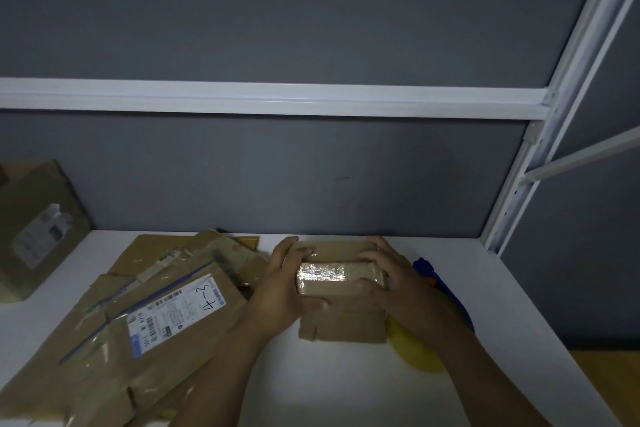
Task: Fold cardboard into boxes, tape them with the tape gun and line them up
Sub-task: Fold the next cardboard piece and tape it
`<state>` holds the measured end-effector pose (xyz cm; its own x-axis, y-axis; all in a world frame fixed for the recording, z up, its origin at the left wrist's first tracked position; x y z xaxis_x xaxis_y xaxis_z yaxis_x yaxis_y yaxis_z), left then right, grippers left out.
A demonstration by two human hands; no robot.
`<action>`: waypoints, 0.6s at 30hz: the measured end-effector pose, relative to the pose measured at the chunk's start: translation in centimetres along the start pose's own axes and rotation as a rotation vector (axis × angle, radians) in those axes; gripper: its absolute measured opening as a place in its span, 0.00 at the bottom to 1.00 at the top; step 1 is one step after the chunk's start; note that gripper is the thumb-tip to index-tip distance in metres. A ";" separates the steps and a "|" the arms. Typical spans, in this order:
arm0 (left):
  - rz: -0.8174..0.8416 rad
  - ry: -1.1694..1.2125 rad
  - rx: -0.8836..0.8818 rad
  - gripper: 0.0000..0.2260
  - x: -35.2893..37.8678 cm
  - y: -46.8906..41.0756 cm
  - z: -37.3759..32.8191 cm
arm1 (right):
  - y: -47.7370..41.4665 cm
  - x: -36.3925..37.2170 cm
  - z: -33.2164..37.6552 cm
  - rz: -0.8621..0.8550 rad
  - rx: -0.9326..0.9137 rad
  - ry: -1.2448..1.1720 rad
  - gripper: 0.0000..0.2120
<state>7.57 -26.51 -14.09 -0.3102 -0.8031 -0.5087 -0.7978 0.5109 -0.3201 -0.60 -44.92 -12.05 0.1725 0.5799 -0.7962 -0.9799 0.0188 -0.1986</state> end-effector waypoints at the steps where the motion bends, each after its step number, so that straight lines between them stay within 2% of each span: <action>1: -0.034 0.006 0.066 0.40 -0.2 0.1 -0.3 | 0.1 -0.2 -0.1 -0.031 0.022 -0.024 0.16; 3: -0.091 0.038 0.173 0.36 -0.8 0.6 -0.6 | 0.2 -0.3 -0.3 -0.098 0.033 -0.036 0.16; 5: -0.095 0.065 0.183 0.35 -0.9 1.0 -0.4 | 0.3 0.1 0.0 -0.117 0.010 -0.020 0.17; 10: 0.021 -0.045 0.208 0.36 -0.1 0.3 -1.3 | 0.2 0.3 -1.0 -0.106 0.038 0.036 0.18; 13: 0.109 -0.087 0.122 0.38 0.5 0.2 -1.6 | 0.9 0.1 -1.8 -0.073 0.034 0.103 0.18; 15: 0.232 -0.164 -0.015 0.42 1.3 0.1 -0.9 | 0.8 0.7 -2.1 -0.007 0.061 0.132 0.18; 17: 0.312 -0.294 -0.142 0.45 1.6 -0.2 -0.4 | 0.1 1.4 -2.0 0.036 0.077 0.140 0.18; 18: 0.325 -0.406 -0.145 0.45 1.7 -0.4 -0.4 | -0.3 1.5 -2.1 0.045 0.089 0.141 0.17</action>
<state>7.17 -28.18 -14.52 -0.3515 -0.4128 -0.8403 -0.7661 0.6427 0.0048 0.13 -45.72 -14.38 0.1348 0.4621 -0.8765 -0.9908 0.0714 -0.1147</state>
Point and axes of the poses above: each hand's wrist, its own y-axis away from the middle knuckle, its own x-axis out of the palm, z = x × y, the point moved 6 cm from there along -y, towards the middle knuckle, and after that the axes turned 14 degrees about y, right-handed, at the moved point
